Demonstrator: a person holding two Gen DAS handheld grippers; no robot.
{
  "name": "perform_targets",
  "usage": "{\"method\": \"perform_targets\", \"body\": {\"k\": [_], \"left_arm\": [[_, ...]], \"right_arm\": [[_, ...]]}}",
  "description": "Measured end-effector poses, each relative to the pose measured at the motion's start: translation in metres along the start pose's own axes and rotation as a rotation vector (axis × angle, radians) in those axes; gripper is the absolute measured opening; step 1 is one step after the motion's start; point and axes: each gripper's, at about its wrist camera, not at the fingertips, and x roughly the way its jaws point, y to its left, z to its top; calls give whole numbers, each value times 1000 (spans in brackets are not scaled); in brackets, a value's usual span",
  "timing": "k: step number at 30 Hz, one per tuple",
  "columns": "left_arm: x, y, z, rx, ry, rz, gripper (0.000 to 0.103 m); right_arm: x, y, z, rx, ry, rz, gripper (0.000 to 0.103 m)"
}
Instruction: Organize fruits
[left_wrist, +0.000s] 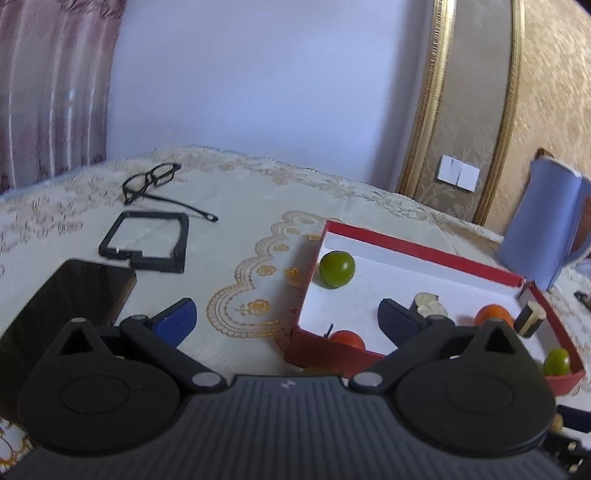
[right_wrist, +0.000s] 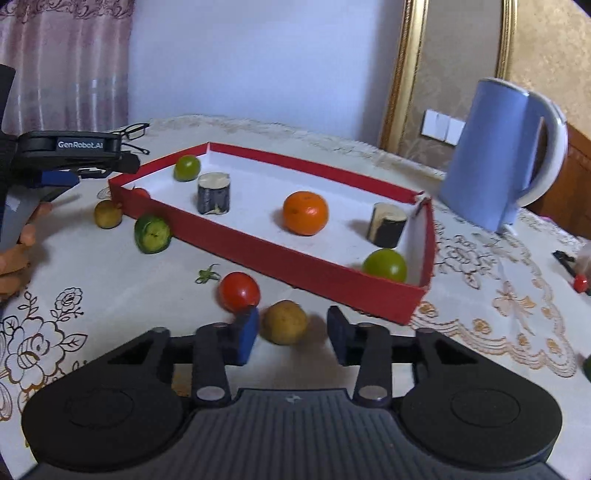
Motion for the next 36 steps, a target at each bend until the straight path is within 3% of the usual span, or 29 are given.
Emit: {"method": "perform_targets", "body": {"k": [3,6,11,14,16,21,24,28,30,32,33,35,36], "left_arm": [[-2,-2,0,16,-14,5,103],[-3,8,2,-32,-15,-6,103],[0,32,5,-105,89,-93,103],[-4,34,5,-46,102,-81,103],[-8,29,4,47,102,-67,103],[-11,6,-5,263,93,-65,92],[-8,-3,-11,328,111,-68,88],[-4,-6,-15,345,140,-98,75],[-3,-8,-16,353,154,-116,64],[0,-10,-18,361,174,-127,45],[2,-10,-19,361,176,-131,43],[1,-11,-19,366,165,-142,25],[0,-12,-19,373,158,-142,25]], "right_arm": [[0,-6,0,39,2,50,26],[-10,-8,-3,77,-35,27,25],[-33,-16,-15,188,-110,33,25],[-33,-16,-20,205,-109,32,25],[-31,-16,-22,214,-103,38,25],[-35,-17,-24,233,-118,52,25],[-34,-17,-25,242,-117,63,25],[-35,-16,-26,245,-119,65,25],[-35,-16,-26,246,-118,65,25],[-36,-17,-26,247,-119,64,25],[-36,-17,-26,248,-119,64,25],[-36,-17,-27,249,-120,62,25],[-36,-17,-27,250,-121,63,25]]}}
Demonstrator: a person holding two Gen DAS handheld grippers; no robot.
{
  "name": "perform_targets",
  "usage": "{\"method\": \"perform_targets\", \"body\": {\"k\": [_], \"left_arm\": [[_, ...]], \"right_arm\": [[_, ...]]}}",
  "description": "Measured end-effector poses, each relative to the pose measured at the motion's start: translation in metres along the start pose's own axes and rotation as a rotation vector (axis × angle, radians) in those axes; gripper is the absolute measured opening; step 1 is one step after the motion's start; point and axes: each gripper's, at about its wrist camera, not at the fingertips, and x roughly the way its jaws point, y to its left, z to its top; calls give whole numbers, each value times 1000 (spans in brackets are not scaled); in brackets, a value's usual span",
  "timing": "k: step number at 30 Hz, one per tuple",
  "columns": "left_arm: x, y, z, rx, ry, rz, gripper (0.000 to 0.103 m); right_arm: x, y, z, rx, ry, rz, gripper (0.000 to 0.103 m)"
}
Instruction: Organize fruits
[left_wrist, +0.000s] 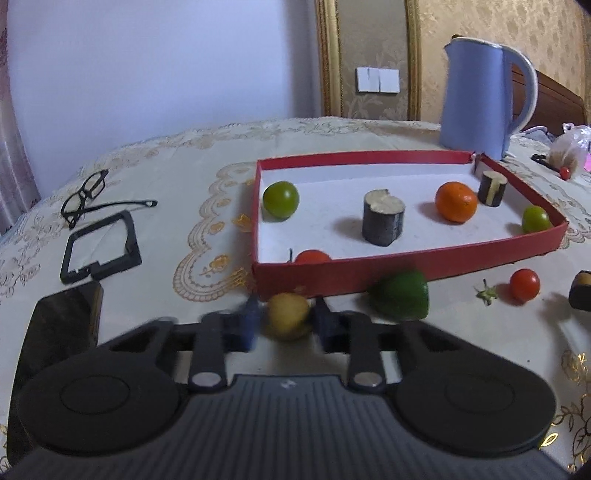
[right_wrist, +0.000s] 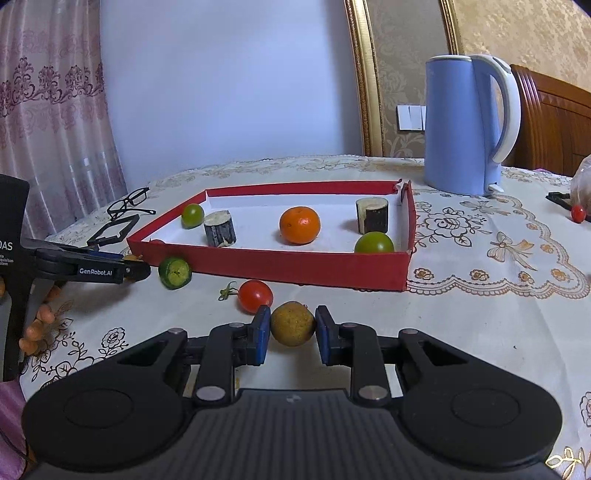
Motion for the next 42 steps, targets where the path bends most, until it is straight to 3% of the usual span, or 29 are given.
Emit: {"method": "perform_targets", "body": {"k": [10,18,30,42], "left_arm": [[-24,1,1,-15,-84,-14,25],[-43,-18,34,12,-181,-9,25],[9,-50,95,26,-144,26,25],[50,-71,111,48,-90,80,25]], "right_arm": [[-6,2,0,-9,-15,-2,25],[-20,1,1,-9,-51,2,25],[-63,-6,9,5,-146,-36,26],[-67,-17,3,26,-148,-39,26]]}}
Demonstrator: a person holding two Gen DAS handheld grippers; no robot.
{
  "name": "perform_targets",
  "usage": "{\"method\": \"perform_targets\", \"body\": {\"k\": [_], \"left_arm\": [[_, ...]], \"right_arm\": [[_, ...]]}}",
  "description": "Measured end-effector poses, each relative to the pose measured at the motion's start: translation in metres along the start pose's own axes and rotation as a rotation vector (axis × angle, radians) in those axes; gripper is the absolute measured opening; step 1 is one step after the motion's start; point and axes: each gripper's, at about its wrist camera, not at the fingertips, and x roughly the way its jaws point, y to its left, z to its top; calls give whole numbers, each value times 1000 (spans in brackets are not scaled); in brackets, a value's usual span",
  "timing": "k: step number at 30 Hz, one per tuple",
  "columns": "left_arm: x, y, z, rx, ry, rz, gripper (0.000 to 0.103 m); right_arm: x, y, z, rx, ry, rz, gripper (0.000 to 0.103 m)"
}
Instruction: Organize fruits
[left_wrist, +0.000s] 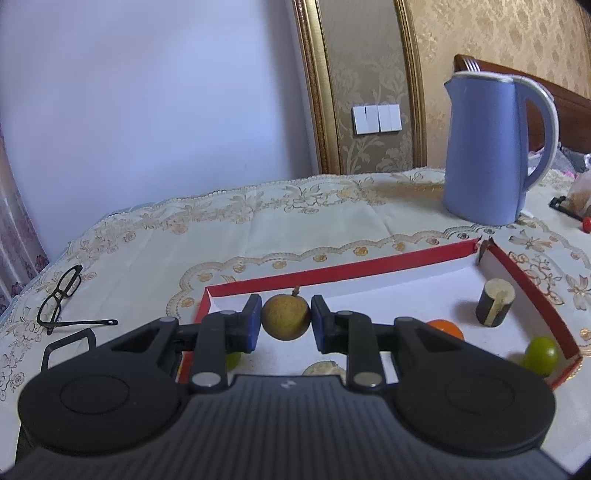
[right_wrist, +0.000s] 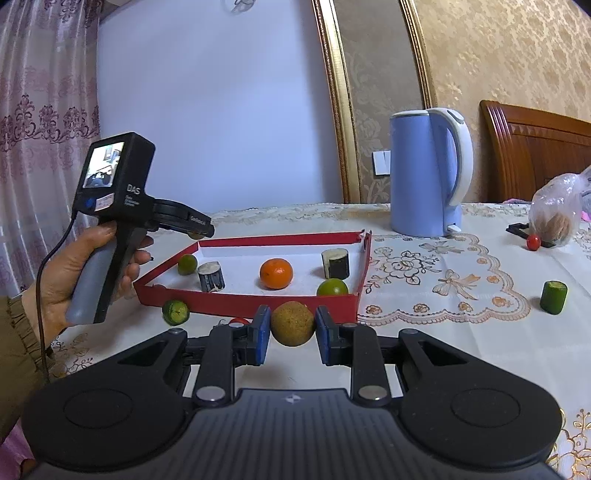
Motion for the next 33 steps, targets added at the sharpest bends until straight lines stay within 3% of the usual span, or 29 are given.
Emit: {"method": "perform_targets", "body": {"k": [10,12,14,18,20,21,27,33], "left_arm": [[21,-5,2,-19,45,21,27],[20,-4,0,-19,45,25,35],[16,-2,-2,-24,34,30,53],[0,7,-9,-33,11,42,63],[-16,17,-19,-67,-20,49,85],[-24,21,-24,-78,-36,55,88],[-70,42,-64,-134,-99,99,96],[-83,63,-89,-216,-85,92,98]], "right_arm": [[1,-4,-3,12,5,-2,26],[2,-5,-3,12,7,-3,26],[3,-4,-3,14,9,-2,26],[13,0,-1,-1,24,5,26],[22,4,3,-23,27,4,26],[29,6,7,-35,29,0,26],[72,16,34,-68,45,-33,25],[98,25,56,-72,34,-47,26]]}}
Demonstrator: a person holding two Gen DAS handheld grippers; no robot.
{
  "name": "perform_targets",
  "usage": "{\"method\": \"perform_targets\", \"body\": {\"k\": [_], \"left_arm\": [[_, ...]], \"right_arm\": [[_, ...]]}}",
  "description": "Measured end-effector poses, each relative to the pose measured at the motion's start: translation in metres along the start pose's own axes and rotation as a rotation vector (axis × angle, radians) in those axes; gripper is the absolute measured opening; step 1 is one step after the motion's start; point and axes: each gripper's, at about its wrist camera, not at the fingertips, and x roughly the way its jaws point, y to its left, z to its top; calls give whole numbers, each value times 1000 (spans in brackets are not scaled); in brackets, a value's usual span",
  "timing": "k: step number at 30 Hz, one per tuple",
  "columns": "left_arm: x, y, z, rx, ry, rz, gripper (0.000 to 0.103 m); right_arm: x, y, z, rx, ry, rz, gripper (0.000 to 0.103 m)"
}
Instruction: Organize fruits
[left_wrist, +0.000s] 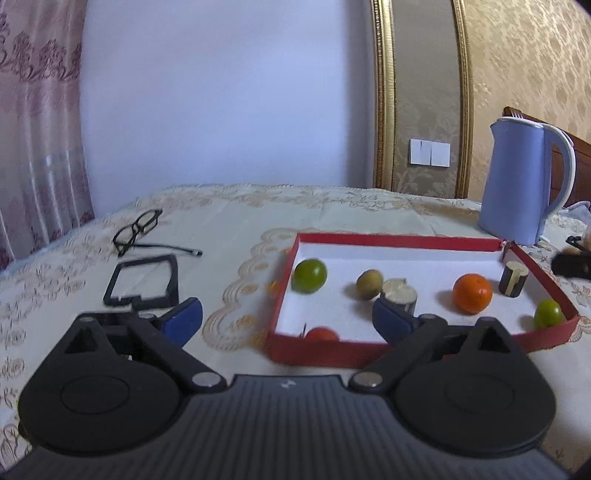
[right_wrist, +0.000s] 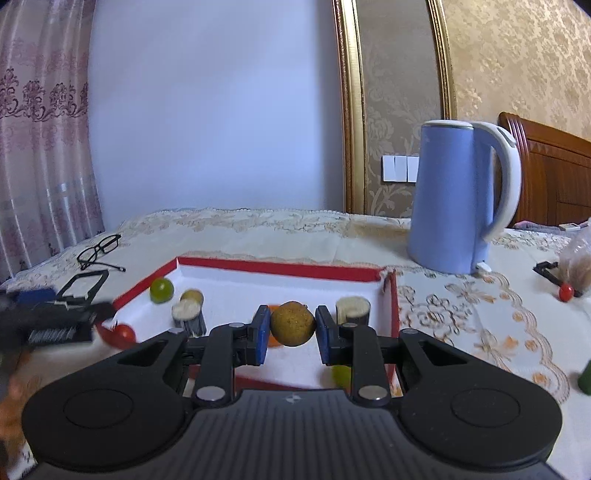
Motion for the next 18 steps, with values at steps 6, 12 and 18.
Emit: {"method": "perform_targets", "body": {"k": [6,12,18], "left_arm": [[5,7,-4,-37,26,-8,98],[11,6,-8,-46,48,2,100],[12,9,-9,-59,56,4,103]], "right_arm": [[21,1,14,5,3,-4,26],[50,-2,27,6,21,-37,26],[84,-10,37,41,52,-81,26]]}}
